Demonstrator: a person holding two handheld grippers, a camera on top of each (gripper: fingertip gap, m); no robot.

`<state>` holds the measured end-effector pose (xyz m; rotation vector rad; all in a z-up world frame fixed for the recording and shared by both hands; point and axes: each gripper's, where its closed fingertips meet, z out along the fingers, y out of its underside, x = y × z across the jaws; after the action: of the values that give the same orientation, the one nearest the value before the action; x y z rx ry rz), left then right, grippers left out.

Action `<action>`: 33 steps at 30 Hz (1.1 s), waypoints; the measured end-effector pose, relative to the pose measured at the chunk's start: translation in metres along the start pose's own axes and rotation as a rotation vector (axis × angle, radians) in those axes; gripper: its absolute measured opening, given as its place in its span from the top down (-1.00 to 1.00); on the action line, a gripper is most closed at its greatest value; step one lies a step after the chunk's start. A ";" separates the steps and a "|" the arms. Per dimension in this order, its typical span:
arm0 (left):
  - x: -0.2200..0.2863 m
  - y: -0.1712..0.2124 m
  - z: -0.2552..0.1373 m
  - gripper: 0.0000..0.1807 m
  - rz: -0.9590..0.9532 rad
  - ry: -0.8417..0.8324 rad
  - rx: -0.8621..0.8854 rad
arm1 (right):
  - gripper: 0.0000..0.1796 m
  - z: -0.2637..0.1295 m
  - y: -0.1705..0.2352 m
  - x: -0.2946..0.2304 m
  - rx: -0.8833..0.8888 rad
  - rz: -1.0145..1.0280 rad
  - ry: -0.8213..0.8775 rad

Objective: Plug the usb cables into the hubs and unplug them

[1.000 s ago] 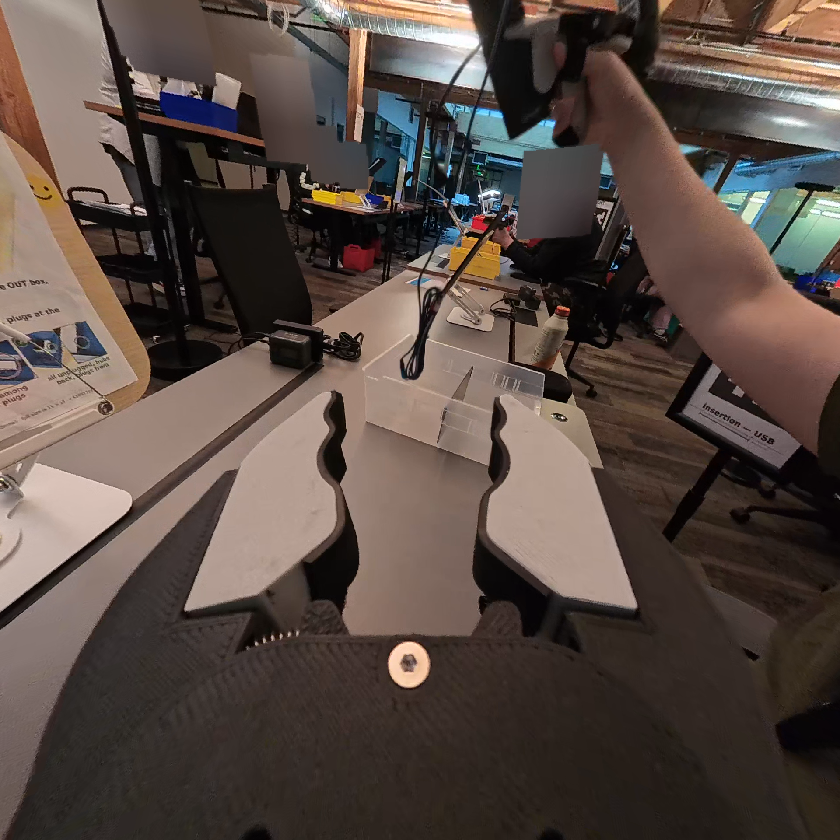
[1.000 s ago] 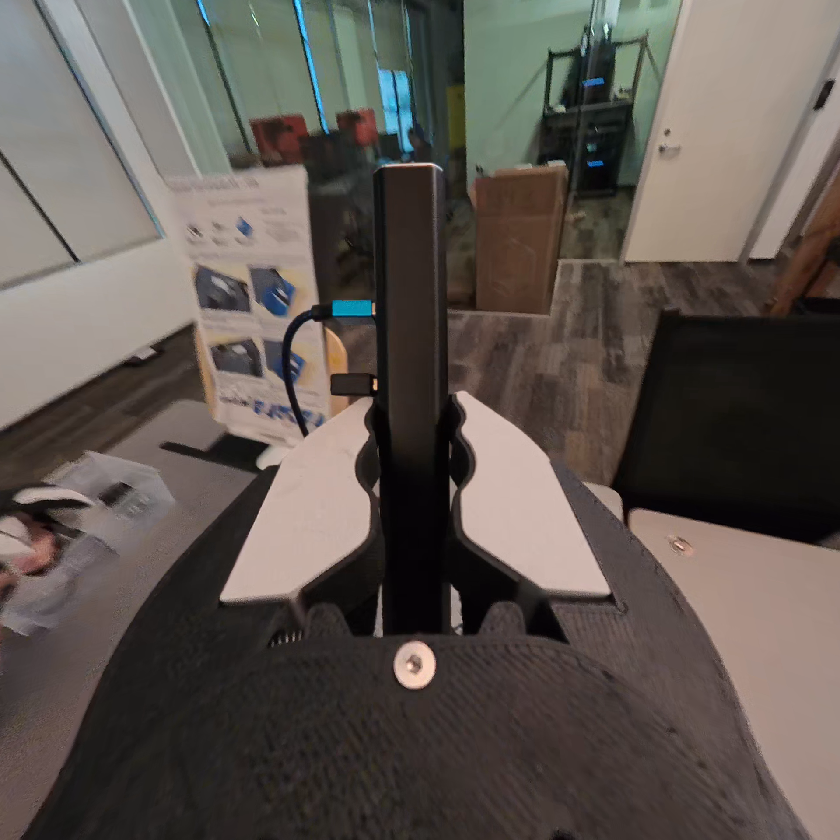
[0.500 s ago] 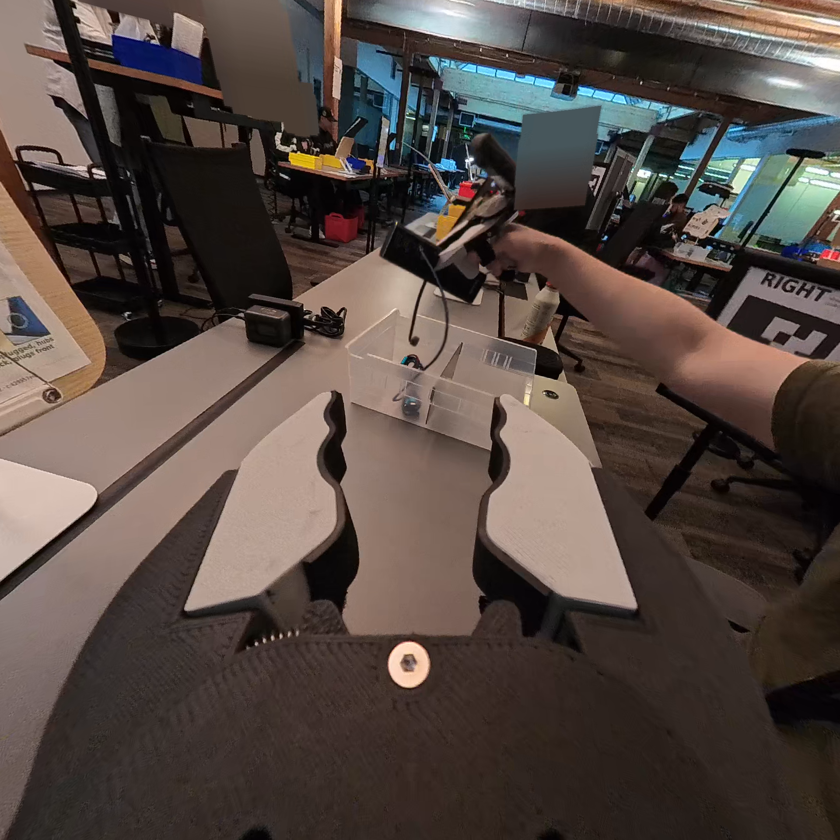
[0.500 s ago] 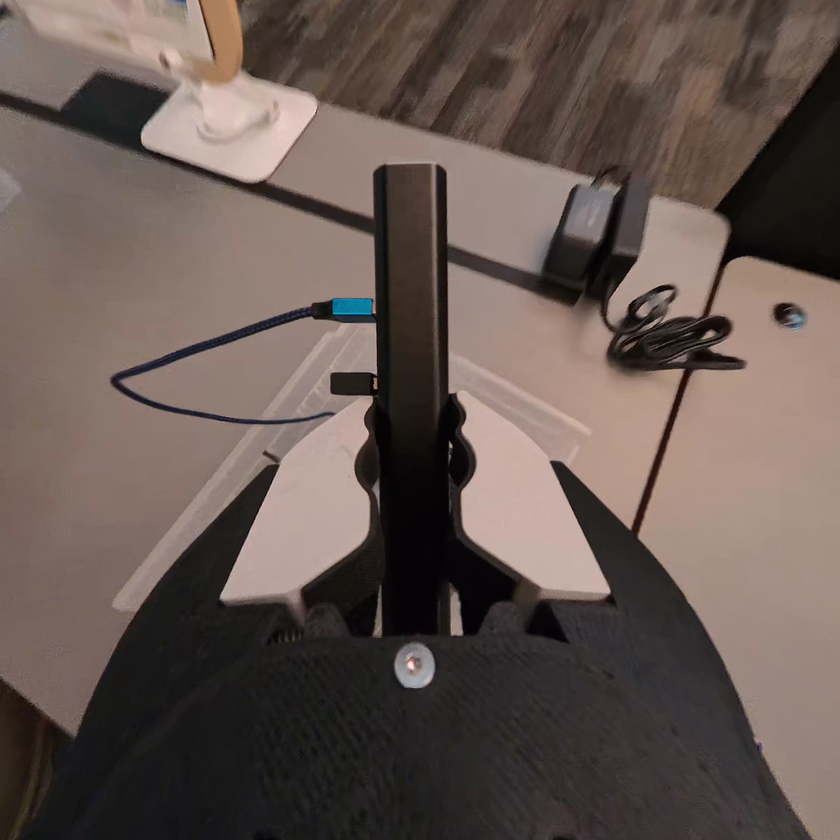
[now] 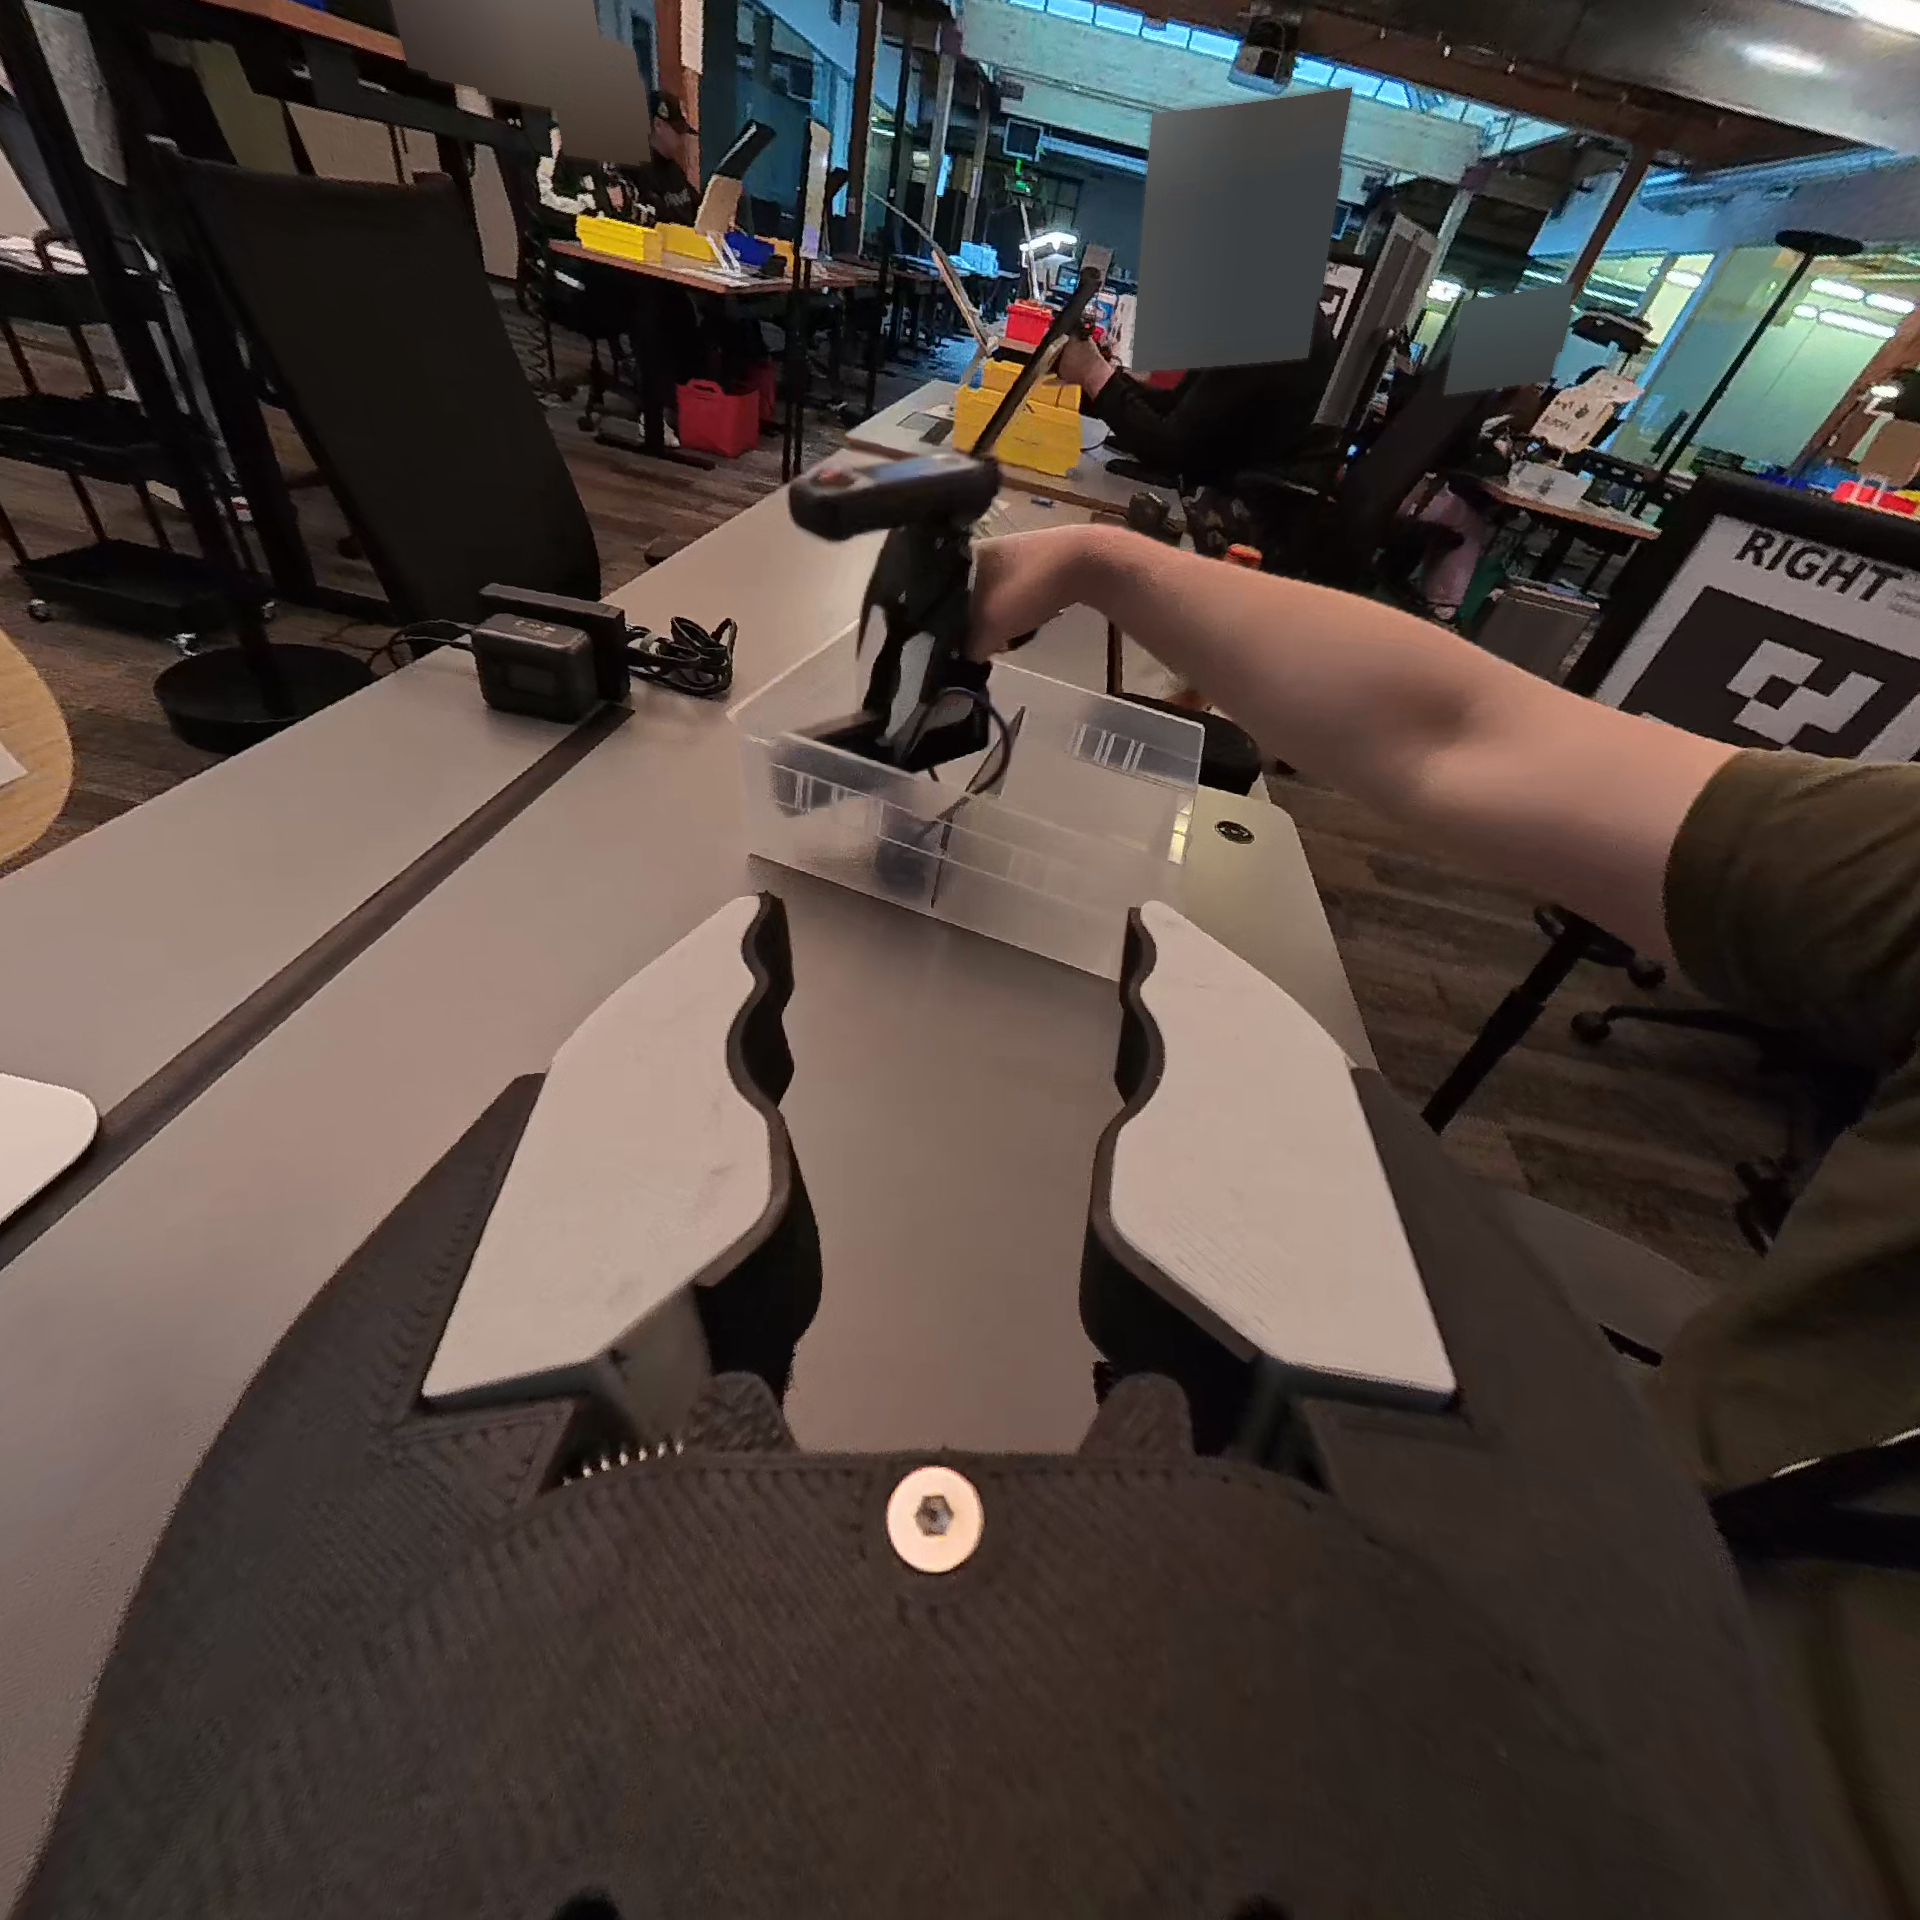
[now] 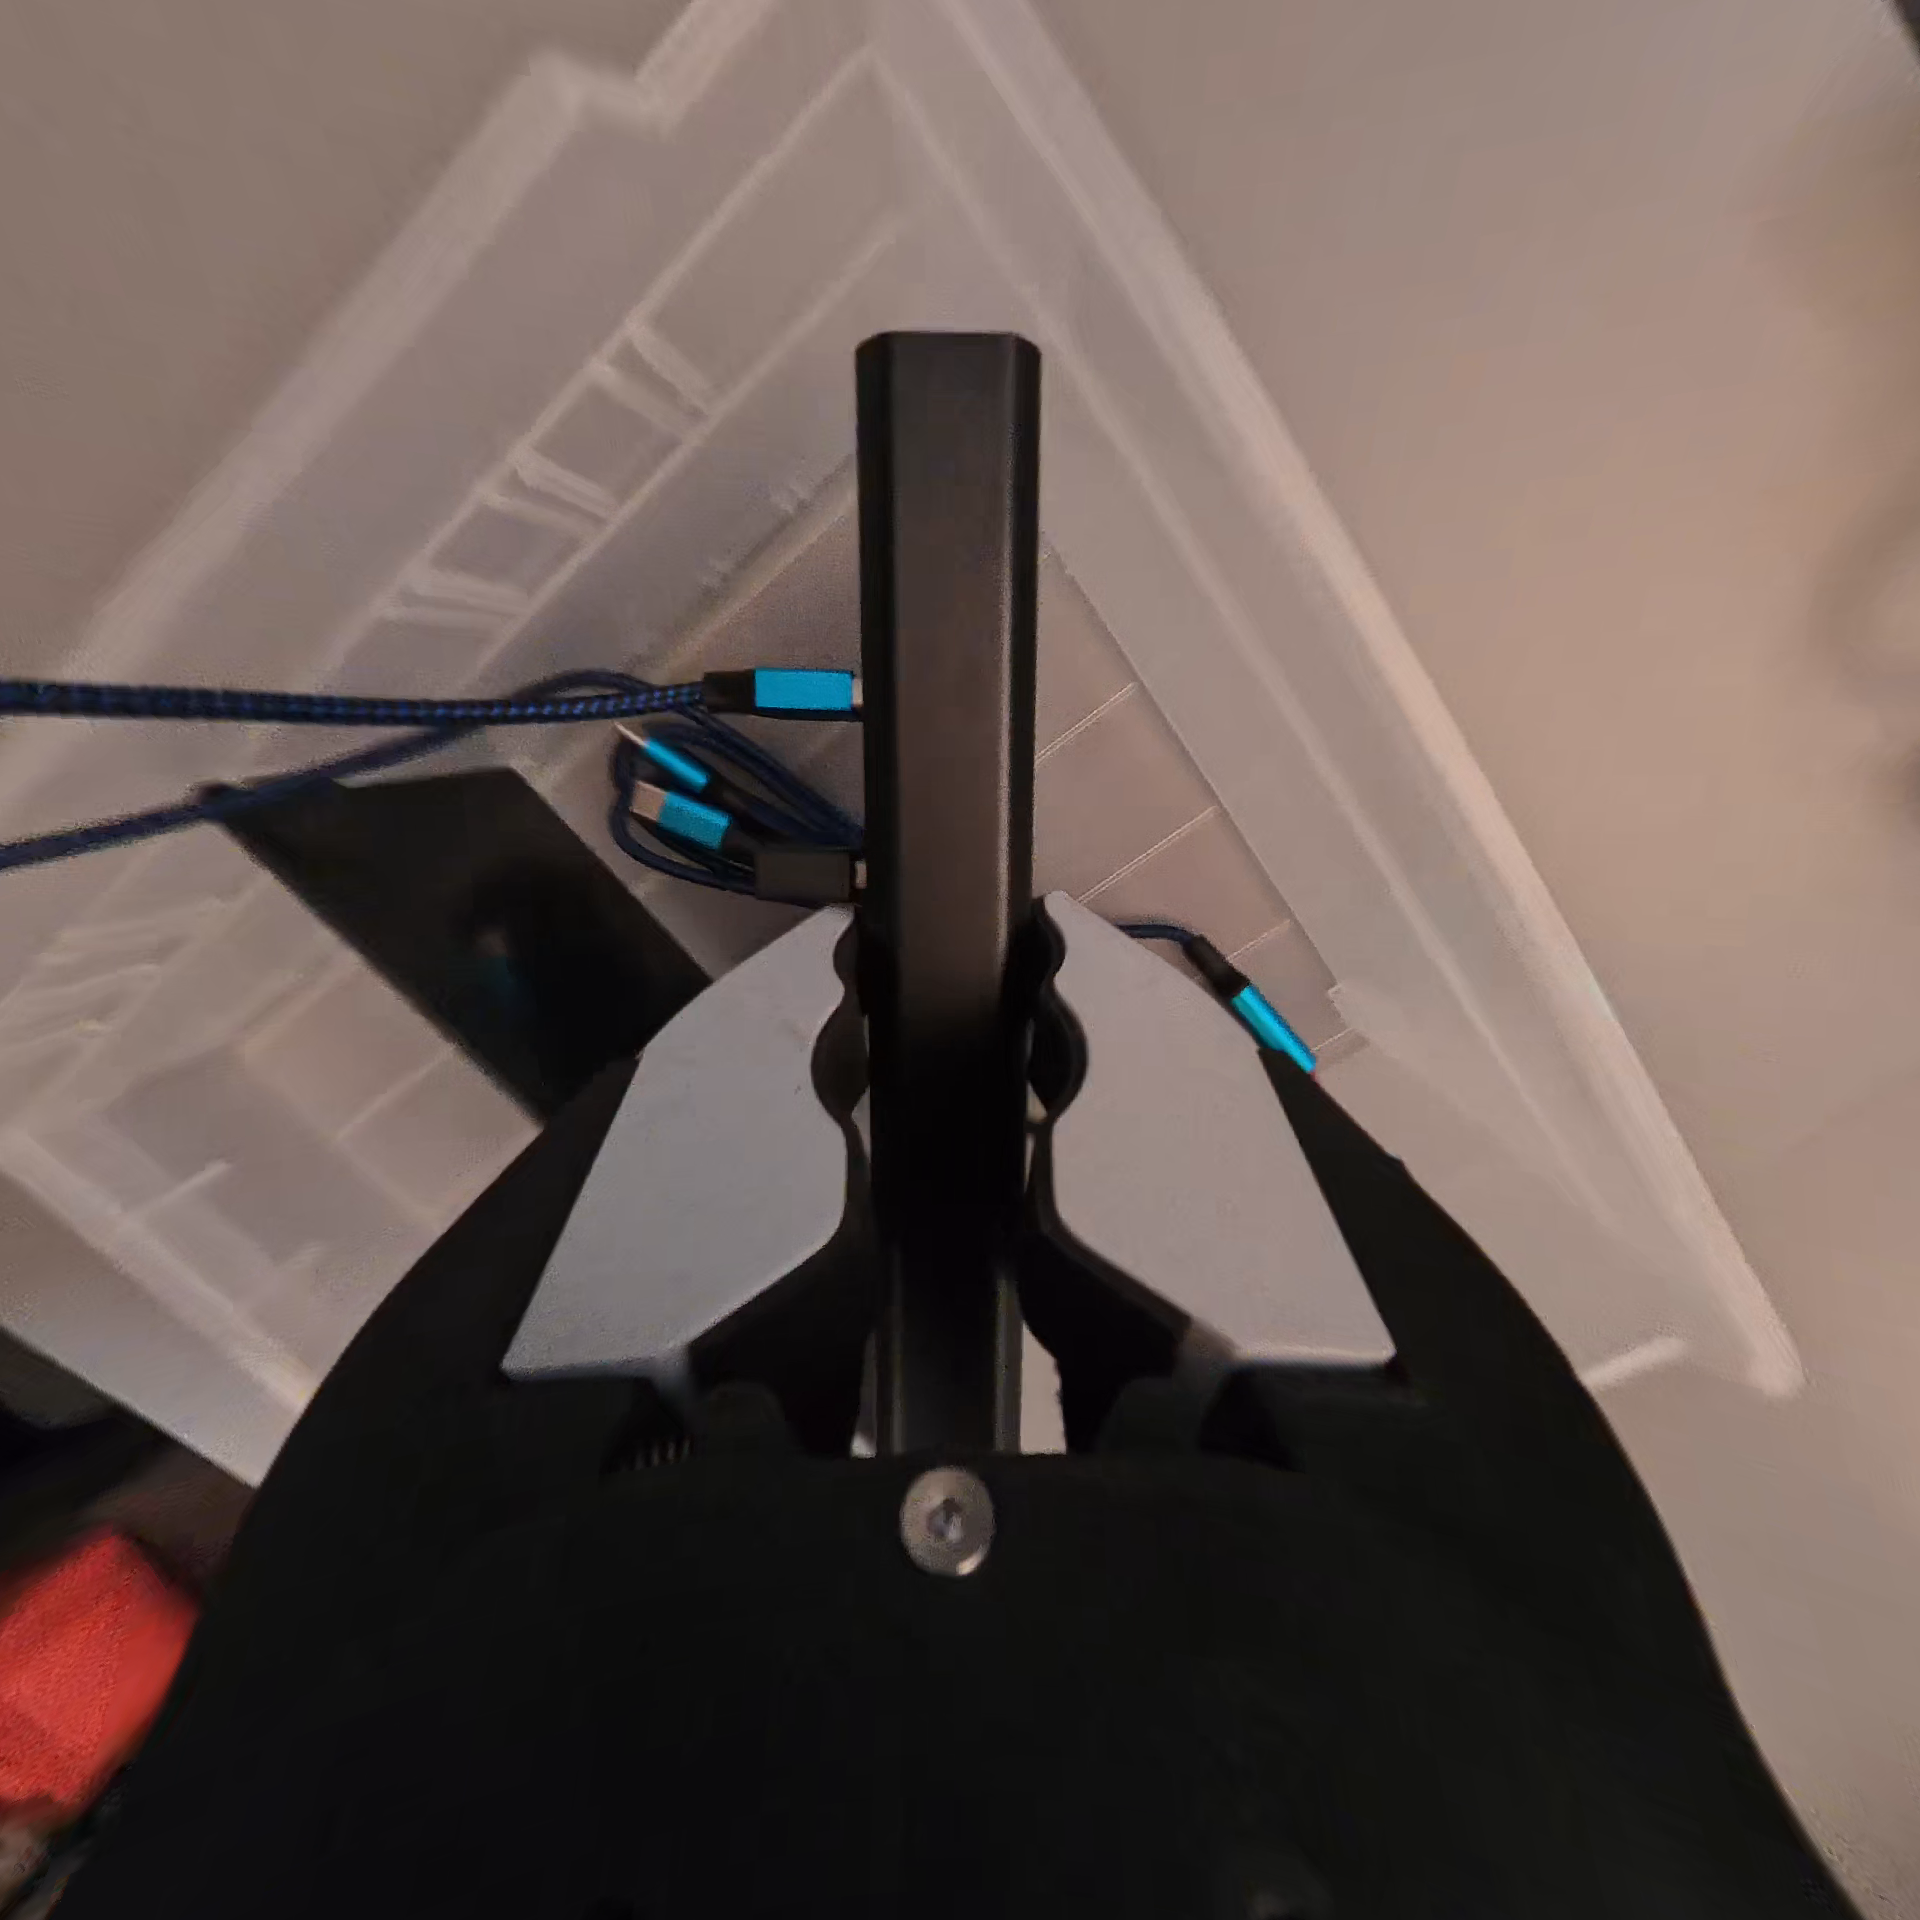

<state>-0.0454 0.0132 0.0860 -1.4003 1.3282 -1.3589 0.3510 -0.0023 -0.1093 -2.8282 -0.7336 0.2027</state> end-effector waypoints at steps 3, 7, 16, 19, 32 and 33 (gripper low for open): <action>-0.001 0.001 0.001 0.34 -0.002 0.006 -0.004 | 0.68 0.021 0.006 0.000 -0.110 -0.186 0.009; -0.003 0.002 0.000 0.34 -0.010 0.007 -0.002 | 0.60 0.014 0.002 0.012 -0.101 -0.223 0.083; 0.005 -0.019 -0.020 0.34 0.033 -0.017 0.054 | 0.51 -0.094 0.048 0.032 0.258 0.100 0.546; 0.012 -0.027 -0.028 0.34 0.045 -0.021 0.079 | 0.52 -0.091 0.098 0.021 0.261 0.326 0.500; 0.031 -0.051 -0.083 0.36 0.074 -0.110 0.186 | 0.91 -0.051 0.097 0.022 0.255 0.522 0.216; 0.031 -0.052 -0.088 0.36 0.071 -0.125 0.197 | 0.91 -0.051 0.095 0.021 0.257 0.536 0.213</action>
<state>-0.1268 0.0042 0.1552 -1.2716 1.1205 -1.2954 0.4233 -0.0818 -0.0843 -2.6747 0.0993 0.0669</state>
